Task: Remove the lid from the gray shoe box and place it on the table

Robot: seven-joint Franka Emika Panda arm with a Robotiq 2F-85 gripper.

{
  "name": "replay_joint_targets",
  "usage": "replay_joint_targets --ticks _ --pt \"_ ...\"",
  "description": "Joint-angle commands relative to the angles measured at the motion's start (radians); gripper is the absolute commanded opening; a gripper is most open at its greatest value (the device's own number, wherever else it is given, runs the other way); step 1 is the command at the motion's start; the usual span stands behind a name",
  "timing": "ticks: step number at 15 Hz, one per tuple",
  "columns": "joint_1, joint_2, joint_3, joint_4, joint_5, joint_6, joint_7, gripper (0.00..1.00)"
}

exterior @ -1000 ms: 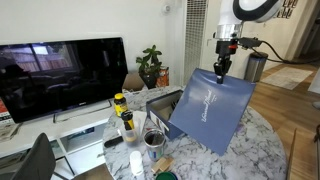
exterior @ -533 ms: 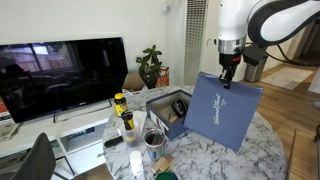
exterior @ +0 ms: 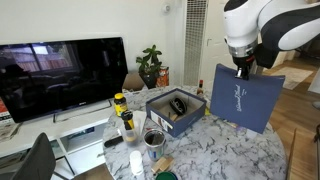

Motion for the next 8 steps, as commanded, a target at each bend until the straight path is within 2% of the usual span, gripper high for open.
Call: replay_joint_targets --ticks 1,2,7,8 --pt "0.022 0.005 0.0 -0.039 -0.001 -0.058 0.027 0.01" --pt "0.022 0.009 -0.013 -0.016 -0.003 -0.038 0.011 0.05" --pt "0.025 0.013 -0.013 -0.029 -0.003 -0.042 0.012 0.05" --pt "0.025 0.013 -0.013 -0.029 -0.003 -0.042 0.012 0.01"
